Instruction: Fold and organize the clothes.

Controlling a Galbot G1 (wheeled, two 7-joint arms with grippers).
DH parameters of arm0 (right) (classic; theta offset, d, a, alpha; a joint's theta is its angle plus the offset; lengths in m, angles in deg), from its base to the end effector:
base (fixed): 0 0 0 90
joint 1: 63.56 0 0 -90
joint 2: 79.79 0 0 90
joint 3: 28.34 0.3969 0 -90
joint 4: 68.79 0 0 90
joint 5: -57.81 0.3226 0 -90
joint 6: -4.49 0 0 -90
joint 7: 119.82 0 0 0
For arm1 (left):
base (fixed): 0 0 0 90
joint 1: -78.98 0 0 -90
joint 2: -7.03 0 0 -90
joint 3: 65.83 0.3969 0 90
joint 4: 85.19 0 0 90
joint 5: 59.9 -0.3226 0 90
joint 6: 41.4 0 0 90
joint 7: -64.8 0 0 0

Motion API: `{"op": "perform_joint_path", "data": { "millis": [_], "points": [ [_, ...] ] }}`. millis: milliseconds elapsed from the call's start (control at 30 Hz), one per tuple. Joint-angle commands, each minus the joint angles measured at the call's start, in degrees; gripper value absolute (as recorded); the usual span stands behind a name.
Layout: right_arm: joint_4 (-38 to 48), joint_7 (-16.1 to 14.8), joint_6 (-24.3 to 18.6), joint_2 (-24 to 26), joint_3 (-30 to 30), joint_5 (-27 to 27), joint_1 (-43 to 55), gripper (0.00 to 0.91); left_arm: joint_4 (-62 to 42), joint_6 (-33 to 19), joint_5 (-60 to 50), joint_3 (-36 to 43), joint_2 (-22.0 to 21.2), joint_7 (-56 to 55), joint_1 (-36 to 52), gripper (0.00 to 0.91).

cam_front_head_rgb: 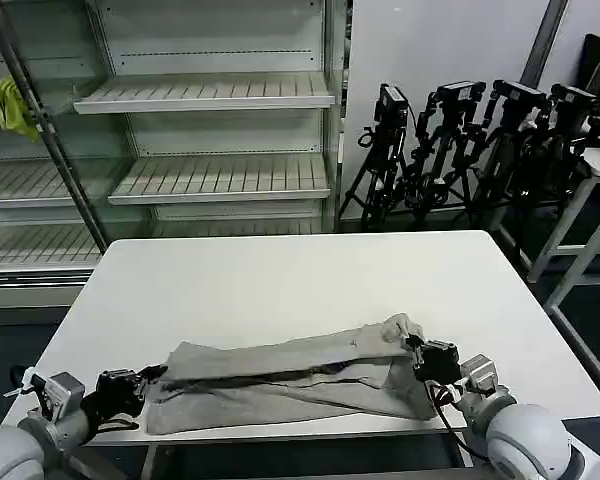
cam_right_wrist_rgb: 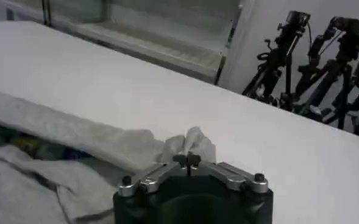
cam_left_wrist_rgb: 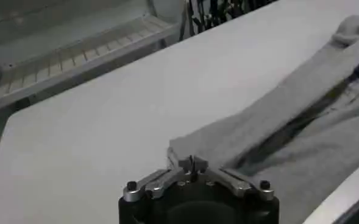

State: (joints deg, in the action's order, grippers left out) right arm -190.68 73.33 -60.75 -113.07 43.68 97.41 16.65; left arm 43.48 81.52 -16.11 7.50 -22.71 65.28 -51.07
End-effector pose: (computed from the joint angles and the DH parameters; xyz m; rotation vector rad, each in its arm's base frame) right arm 0.2236 -0.1429 -0.2364 0.5018 -2.6593 0.4510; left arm 0.1627 0.2054 -0.1814 -0.5020 -2.4469 -0.4487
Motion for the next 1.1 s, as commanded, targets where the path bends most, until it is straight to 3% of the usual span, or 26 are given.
{"op": "perform_joint_path", "data": {
  "millis": [33, 333, 467, 600, 767, 933, 1100],
  "points": [
    [-0.1, 0.2, 0.4, 0.3, 1.1, -1.1, -1.8, 0.907, 0.3, -0.1, -1.4, 1.1, -0.6, -0.2, -0.5, 0.907],
    [-2.0, 0.2, 0.1, 0.9, 6.0, -1.0, -4.1, 0.907, 1.4, -0.2, -0.9, -3.7, -1.3, -0.3, 1.4, 0.907],
    [-4.1, 0.3, 0.1, 1.4, 13.1, 1.8, -3.7, 0.907, 1.5, 0.2, 4.2, -7.6, -1.4, -2.4, 2.7, 0.907],
    [-5.5, 0.3, -0.2, 1.7, 19.4, 4.7, -2.0, 0.907, 1.5, 0.3, 5.5, -6.4, -2.6, -4.8, -0.8, 0.907],
    [-7.1, 0.1, -1.0, 1.1, 24.7, 6.7, -1.6, 0.907, 1.6, 0.3, 7.5, -1.8, -7.6, -6.6, -1.0, 0.907],
    [-9.6, 0.3, -1.1, -1.0, 26.6, 7.4, -1.9, 0.907, 0.7, 0.3, 8.9, 0.7, -13.3, -7.0, 2.3, 0.907],
    [-11.9, 0.7, -0.7, -2.7, 27.0, 7.4, -2.2, 0.907, 0.3, 0.3, 10.0, 1.1, -16.1, -6.9, 3.4, 0.907]
  ]
}}
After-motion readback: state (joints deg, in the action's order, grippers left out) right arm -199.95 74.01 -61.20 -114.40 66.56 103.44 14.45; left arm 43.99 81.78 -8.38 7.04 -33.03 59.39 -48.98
